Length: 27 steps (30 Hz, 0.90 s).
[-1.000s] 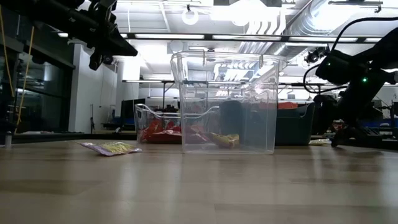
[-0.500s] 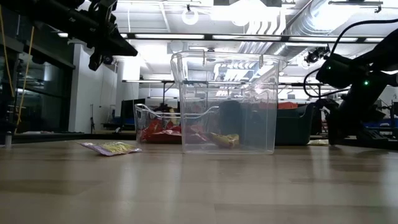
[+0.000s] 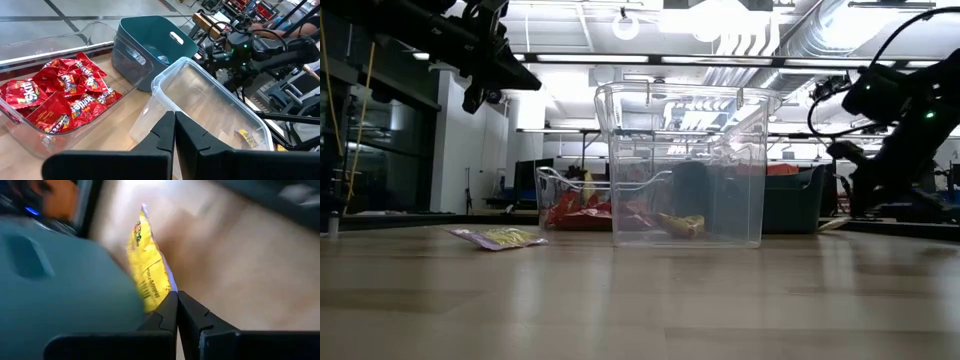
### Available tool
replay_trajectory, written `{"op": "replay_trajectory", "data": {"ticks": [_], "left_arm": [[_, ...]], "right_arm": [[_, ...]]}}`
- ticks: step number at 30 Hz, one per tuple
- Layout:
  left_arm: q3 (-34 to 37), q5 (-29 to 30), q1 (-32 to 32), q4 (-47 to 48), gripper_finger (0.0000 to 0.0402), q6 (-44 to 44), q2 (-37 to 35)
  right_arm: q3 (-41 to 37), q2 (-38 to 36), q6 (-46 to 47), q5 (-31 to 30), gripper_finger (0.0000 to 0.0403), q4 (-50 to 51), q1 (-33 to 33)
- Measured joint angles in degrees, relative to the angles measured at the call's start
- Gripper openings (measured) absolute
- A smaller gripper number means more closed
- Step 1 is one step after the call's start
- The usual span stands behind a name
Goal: Sort candy
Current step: Put the yellow candy into the transparent container
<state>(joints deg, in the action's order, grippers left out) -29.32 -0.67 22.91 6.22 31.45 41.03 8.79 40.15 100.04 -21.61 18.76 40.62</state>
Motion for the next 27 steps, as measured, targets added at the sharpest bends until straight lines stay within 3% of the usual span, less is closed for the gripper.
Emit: {"op": "replay_trajectory", "data": {"ticks": [9, 16, 27], "left_arm": [[0.0, -0.1, 0.0, 0.0, 0.0, -0.1, 0.0], [0.0, 0.0, 0.0, 0.0, 0.0, -0.1, 0.0], [0.0, 1.4, 0.0, 0.0, 0.0, -0.2, 0.0]], "right_arm": [[15.1, -8.2, -21.1, 4.3, 0.0, 30.8, -3.7], [25.1, -9.0, -35.7, 14.6, 0.0, 32.4, -6.9], [39.6, -4.1, -45.5, 20.3, 0.0, 25.0, -14.7]]}}
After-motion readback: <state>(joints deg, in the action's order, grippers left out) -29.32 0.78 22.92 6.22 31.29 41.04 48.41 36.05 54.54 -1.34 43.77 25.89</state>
